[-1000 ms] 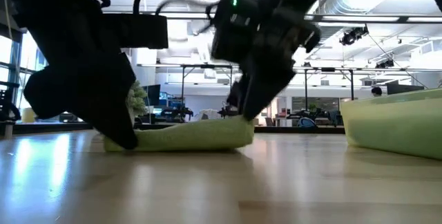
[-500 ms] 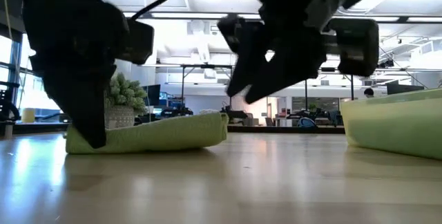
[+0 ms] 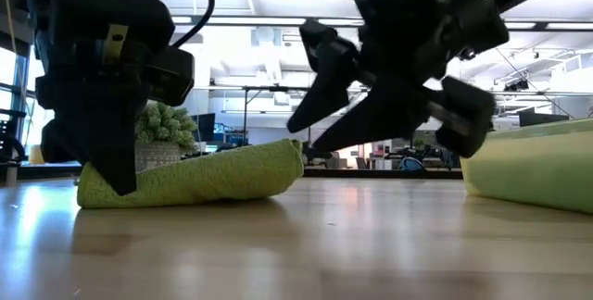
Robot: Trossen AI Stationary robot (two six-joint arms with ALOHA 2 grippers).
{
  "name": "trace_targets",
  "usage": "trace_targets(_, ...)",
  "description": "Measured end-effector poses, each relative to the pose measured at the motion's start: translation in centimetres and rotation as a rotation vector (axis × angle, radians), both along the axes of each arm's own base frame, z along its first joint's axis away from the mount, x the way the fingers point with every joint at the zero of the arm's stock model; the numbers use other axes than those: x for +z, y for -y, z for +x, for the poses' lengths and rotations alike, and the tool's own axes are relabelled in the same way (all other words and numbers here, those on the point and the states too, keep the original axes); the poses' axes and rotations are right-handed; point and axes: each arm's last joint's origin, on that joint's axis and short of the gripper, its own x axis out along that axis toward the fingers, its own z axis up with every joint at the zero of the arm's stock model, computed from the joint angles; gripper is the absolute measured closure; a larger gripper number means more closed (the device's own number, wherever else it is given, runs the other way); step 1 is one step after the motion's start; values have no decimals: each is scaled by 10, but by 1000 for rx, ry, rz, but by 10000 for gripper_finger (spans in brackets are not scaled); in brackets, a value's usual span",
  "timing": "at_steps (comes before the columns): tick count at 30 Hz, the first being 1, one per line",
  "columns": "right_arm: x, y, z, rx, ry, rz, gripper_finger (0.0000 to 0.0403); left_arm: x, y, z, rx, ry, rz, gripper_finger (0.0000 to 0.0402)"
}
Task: Roll microfiber towels into tight, uniform cylinder then place into a basket
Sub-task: Roll the light green cloth
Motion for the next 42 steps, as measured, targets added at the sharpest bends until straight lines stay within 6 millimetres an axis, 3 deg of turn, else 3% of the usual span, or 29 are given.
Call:
trace_targets(6, -9, 7, 9, -31, 46, 9, 234, 1, -4, 3, -3, 12, -28, 401)
trace_targets(19, -27, 20, 17, -110, 39, -37, 231, 0, -4, 2, -6, 5, -28, 401)
trace_targets(26, -10, -8, 8, -121, 100, -83, 231, 0, -4, 2, -14, 3, -25, 401)
trace_targets(31, -13, -18, 5, -88, 71, 6, 231, 0, -4, 2, -15, 2, -28, 401)
trace_targets(38, -33, 4, 14, -161, 35, 5, 231, 0, -3, 3, -16, 8, -31, 401)
trace_targets(42, -34, 9, 17, -175, 57, 13, 231, 0, -3, 3, -18, 10, -33, 401)
